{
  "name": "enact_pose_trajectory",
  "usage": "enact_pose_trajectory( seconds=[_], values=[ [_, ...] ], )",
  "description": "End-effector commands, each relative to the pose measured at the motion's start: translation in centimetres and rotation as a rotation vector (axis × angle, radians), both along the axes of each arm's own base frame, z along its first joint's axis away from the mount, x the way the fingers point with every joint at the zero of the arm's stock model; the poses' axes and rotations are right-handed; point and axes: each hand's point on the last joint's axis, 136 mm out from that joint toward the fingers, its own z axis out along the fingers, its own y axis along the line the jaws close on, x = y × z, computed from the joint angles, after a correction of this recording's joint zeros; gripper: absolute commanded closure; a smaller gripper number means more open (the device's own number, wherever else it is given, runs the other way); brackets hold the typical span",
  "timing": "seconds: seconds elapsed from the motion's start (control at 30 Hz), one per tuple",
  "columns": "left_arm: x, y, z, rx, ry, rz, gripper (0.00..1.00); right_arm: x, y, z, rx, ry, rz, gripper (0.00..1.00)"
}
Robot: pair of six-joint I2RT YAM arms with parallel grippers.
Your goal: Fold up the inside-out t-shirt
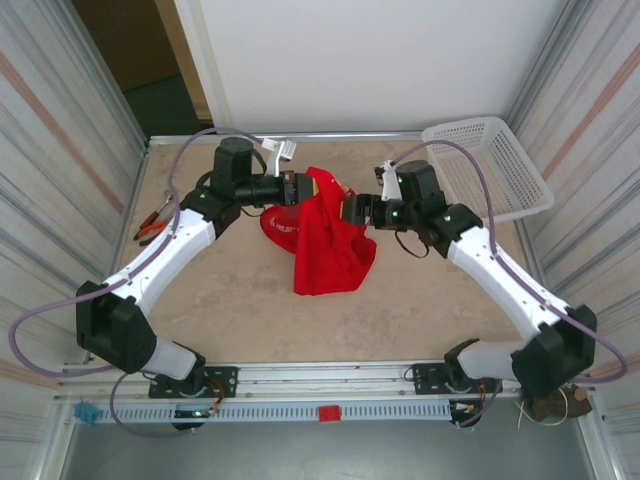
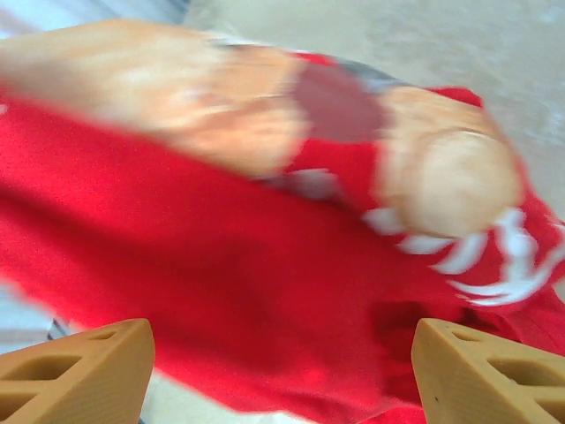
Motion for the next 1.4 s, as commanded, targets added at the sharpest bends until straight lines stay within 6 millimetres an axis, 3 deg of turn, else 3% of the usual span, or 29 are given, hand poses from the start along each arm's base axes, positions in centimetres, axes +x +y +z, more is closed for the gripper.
enact_pose_trajectory(
  seconds=[0.0, 0.2, 0.33, 0.37, 0.47, 0.5, 0.57, 0.7, 0.8, 0.9, 0.97, 1.13, 1.37],
  values=[
    [-1.1, -0.2, 2.9, -0.067, -0.017, -0.067, 1.0, 0.4, 0.0, 0.0, -0.108, -0.065, -0.024, 0.24],
    [-0.7, -0.1, 2.7, -0.051, -0.001, -0.043, 1.0, 0.3, 2.7, 0.8, -0.142, -0.11, 0.047, 0.24],
    [-0.9, -0.2, 2.7, -0.056, 0.003, -0.045, 1.0, 2.0, 3.2, -0.3, -0.179, -0.115, 0.013, 0.28],
    [-1.0, -0.2, 2.7, -0.054, 0.006, -0.049, 1.0, 2.6, 3.1, -0.7, -0.194, -0.117, -0.001, 0.34],
    [-0.9, 0.3, 2.2, -0.03, 0.012, -0.036, 1.0, 4.2, 1.9, -1.4, -0.178, -0.085, -0.023, 0.91],
    [-0.6, 0.8, 1.8, -0.017, 0.018, -0.015, 1.0, 4.4, 1.4, -1.3, -0.148, -0.074, -0.013, 1.0],
    [0.4, 2.0, 1.0, 0.0, 0.04, 0.044, 1.0, 3.8, 0.9, -0.4, -0.081, -0.079, 0.04, 1.0],
    [3.7, 5.5, -1.5, 0.02, 0.1, 0.188, 1.0, -0.6, 1.5, 3.0, 0.099, -0.129, 0.315, 1.0],
    [6.2, 6.7, -3.5, 0.035, 0.133, 0.236, 0.96, -2.8, 1.3, 4.8, 0.182, -0.159, 0.414, 1.0],
    [7.9, 6.8, -4.7, 0.053, 0.152, 0.247, 0.61, -2.8, 1.2, 5.3, 0.228, -0.156, 0.426, 1.0],
    [8.2, 6.8, -4.8, 0.058, 0.148, 0.253, 0.49, -2.3, 1.0, 5.0, 0.237, -0.144, 0.415, 1.0],
    [5.2, 7.0, -4.5, 0.135, 0.076, 0.312, 0.41, -1.4, 0.8, 4.5, 0.249, -0.124, 0.405, 1.0],
    [-0.7, 4.2, -6.1, 0.307, 0.018, 0.377, 0.37, -0.9, 0.9, 3.6, 0.247, -0.098, 0.399, 1.0]
  ],
)
